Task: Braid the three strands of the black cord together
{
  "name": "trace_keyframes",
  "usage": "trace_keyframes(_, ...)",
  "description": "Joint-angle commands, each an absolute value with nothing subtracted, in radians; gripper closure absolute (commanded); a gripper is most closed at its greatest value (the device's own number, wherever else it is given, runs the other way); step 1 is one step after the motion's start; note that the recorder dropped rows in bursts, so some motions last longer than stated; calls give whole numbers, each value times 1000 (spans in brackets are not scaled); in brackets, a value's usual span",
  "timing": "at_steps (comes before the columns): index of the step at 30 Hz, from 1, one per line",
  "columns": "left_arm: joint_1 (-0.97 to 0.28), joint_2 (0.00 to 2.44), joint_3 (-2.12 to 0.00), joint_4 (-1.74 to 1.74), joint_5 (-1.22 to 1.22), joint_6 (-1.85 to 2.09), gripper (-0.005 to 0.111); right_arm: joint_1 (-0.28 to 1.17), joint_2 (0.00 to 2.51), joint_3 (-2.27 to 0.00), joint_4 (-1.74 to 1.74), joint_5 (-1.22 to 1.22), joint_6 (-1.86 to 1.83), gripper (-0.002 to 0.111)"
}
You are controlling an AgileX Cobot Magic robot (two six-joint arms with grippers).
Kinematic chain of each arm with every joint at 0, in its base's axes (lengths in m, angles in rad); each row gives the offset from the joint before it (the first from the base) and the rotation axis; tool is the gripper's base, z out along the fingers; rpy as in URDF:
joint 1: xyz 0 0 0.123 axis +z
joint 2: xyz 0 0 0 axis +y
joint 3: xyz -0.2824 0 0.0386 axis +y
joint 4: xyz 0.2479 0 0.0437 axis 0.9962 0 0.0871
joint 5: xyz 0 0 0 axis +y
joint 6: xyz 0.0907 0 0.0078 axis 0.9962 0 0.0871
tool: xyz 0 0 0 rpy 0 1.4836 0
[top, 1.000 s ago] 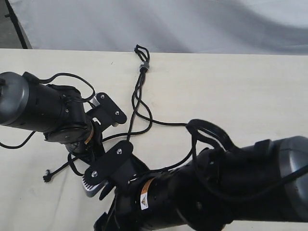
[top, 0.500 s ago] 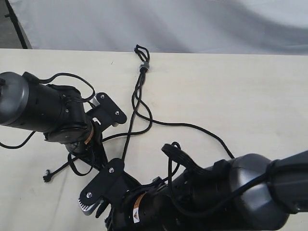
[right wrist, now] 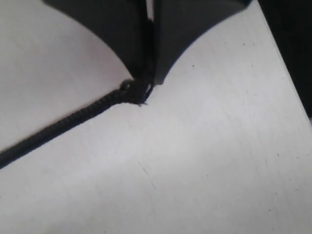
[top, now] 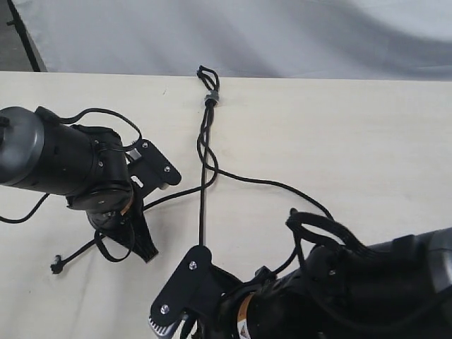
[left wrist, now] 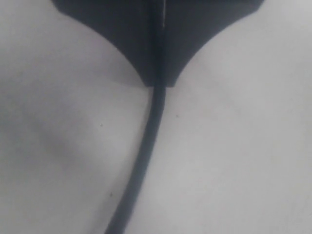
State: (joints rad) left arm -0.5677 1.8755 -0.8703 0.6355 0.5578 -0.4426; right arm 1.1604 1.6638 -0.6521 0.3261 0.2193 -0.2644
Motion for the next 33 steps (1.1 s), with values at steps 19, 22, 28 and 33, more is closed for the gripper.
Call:
trace_keyframes(19,-569,1906,-798,448,627,-456,106,1165,1611,-611,322,263,-270,108)
trace_keyframes(22,-569,1906,-798,448,627,-454,106,1165,1611,-611,322,238,-249,103)
trace_keyframes(28,-569,1906,-798,448,623,-452,106,1165,1599,-632,322,252,-262,52)
trace_keyframes(33,-569,1906,-798,448,623,-452,106,1140,1490,-698,205,291,-245,31)
